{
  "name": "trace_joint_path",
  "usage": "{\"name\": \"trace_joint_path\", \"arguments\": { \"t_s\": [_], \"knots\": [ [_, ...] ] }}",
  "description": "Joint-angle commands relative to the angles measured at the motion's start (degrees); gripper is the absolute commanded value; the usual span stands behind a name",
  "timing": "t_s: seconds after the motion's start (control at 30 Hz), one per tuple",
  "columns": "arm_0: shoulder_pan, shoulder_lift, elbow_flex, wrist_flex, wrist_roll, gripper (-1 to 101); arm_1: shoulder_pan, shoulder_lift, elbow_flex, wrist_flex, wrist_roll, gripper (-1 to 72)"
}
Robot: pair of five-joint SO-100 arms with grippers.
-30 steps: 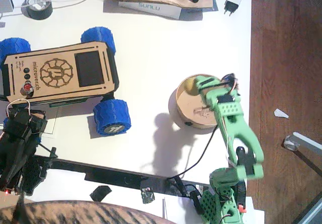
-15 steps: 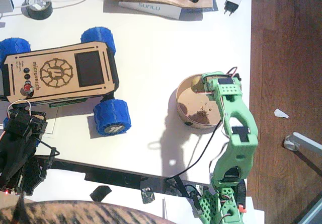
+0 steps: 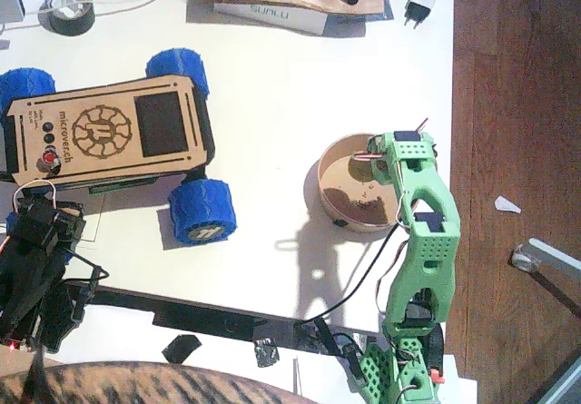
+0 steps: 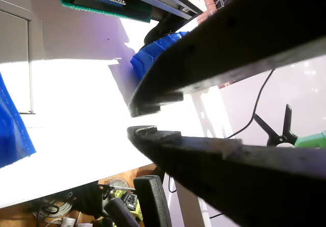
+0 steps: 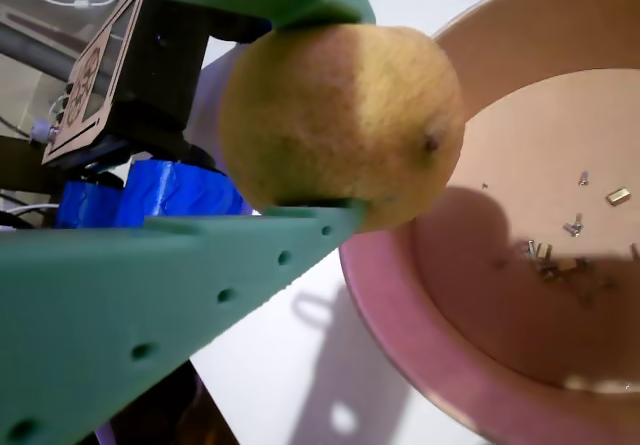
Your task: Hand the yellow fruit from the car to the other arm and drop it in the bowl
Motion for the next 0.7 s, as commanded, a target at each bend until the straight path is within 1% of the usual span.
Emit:
{"name": "trace_joint_path", "arguments": {
  "t_s": [0.0, 0.17, 0.2, 0.23, 0.27, 0.3, 0.37, 0.43, 0.5, 0.57, 0.67],
  "knots": [
    [-0.2, -0.8, 0.0, -0.5, 0.4, 0, 0.8, 1.1, -3.5, 0.5, 0.2, -0.1],
    [-0.2, -0.8, 0.0, -0.6, 0.5, 0, 0.8, 1.2, -3.4, 0.9, 0.1, 0.3],
    [-0.2, -0.8, 0.0, -0.6, 0.5, 0, 0.7, 1.2, -3.3, 1.0, -0.1, 4.1],
    [-0.2, -0.8, 0.0, -0.6, 0.5, 0, 0.7, 1.1, -3.0, 1.0, -0.3, 9.3],
    [-0.2, -0.8, 0.0, -0.6, 0.5, 0, 0.7, 1.1, -2.7, 1.0, -0.4, 20.6],
    [-0.2, -0.8, 0.0, -0.6, 0.5, 0, 0.7, 1.1, -2.6, 1.0, -0.4, 29.3],
    [-0.2, -0.8, 0.0, -0.6, 0.5, 0, 0.7, 1.1, -2.5, 1.0, -0.3, 37.6],
    [-0.2, -0.8, 0.0, -0.6, 0.5, 0, 0.7, 1.1, -2.5, 1.0, -0.4, 38.7],
    [-0.2, -0.8, 0.0, -0.6, 0.5, 0, 0.7, 1.3, -2.5, 1.0, -0.5, 38.2],
    [-0.2, -0.8, 0.0, -0.6, 0.5, 0, 0.6, 1.6, -2.4, 1.1, -0.7, 36.5],
    [-0.2, -0.8, 0.0, -0.6, 0.4, 0, 0.6, 1.8, -2.4, 1.2, -0.5, 31.7]
  ]
}}
